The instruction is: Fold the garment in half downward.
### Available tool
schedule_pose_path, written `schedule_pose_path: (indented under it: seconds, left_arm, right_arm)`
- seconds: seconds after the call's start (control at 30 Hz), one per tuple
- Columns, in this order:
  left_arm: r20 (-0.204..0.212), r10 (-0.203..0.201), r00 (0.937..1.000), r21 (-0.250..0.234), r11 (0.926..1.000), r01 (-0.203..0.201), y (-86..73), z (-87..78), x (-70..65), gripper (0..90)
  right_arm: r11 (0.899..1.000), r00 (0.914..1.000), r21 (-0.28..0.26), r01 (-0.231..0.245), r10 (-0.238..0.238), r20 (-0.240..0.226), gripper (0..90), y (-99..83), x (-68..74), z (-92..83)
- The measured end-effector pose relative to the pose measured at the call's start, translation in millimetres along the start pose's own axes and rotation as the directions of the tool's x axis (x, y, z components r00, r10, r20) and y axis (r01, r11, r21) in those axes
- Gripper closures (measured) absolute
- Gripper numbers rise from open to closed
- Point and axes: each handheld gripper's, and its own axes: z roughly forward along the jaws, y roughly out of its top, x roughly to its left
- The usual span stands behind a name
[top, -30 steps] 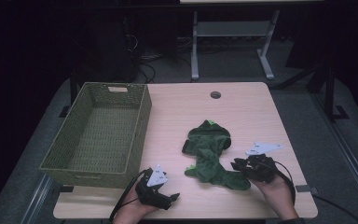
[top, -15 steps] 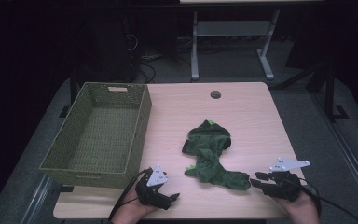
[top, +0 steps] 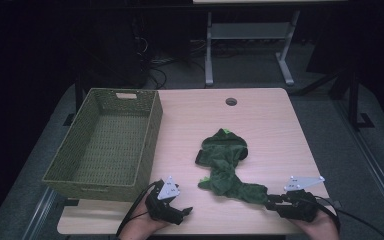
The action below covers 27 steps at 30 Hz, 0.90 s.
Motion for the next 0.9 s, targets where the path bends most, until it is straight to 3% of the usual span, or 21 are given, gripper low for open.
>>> schedule_pose_path:
  seconds: [0.1, 0.3, 0.4, 0.7, 0.83, 0.9]
  left_arm:
    - [0.000, 0.000, 1.0000, 0.000, 1.0000, 0.000, 0.0, 0.0, 0.0, 12.6]
    - [0.000, 0.000, 1.0000, 0.000, 1.0000, 0.000, 0.0, 0.0, 0.0, 12.6]
    - [0.000, 0.000, 1.0000, 0.000, 1.0000, 0.000, 0.0, 0.0, -0.1, 12.6]
    - [0.001, 0.001, 1.0000, 0.000, 1.0000, -0.001, 0.1, 0.0, 0.1, 12.6]
    - [0.001, 0.000, 1.0000, 0.000, 1.0000, 0.000, 0.1, 0.1, 0.1, 12.7]
    - [0.001, -0.002, 1.0000, -0.002, 1.0000, 0.002, 0.0, 0.2, -0.1, 12.6]
  right_arm:
    - [1.000, 0.9999, -0.012, 0.013, -0.013, 0.005, 83.0, 1.9, 0.9, -0.2]
    - [0.999, 0.9993, -0.036, 0.035, -0.035, 0.009, 84.7, 5.0, 2.6, -7.3]
    - [0.996, 0.9986, -0.073, 0.052, -0.051, 0.010, 84.9, 11.3, 4.4, -12.7]
    - [0.979, 0.9908, -0.158, 0.132, -0.135, -0.008, 85.9, 40.5, 15.0, -20.4]
    - [0.973, 0.9872, -0.175, 0.151, -0.158, -0.026, 86.0, 50.4, 18.5, -18.7]
    - [0.968, 0.9811, -0.174, 0.180, -0.190, -0.039, 86.0, 59.1, 23.7, -14.0]
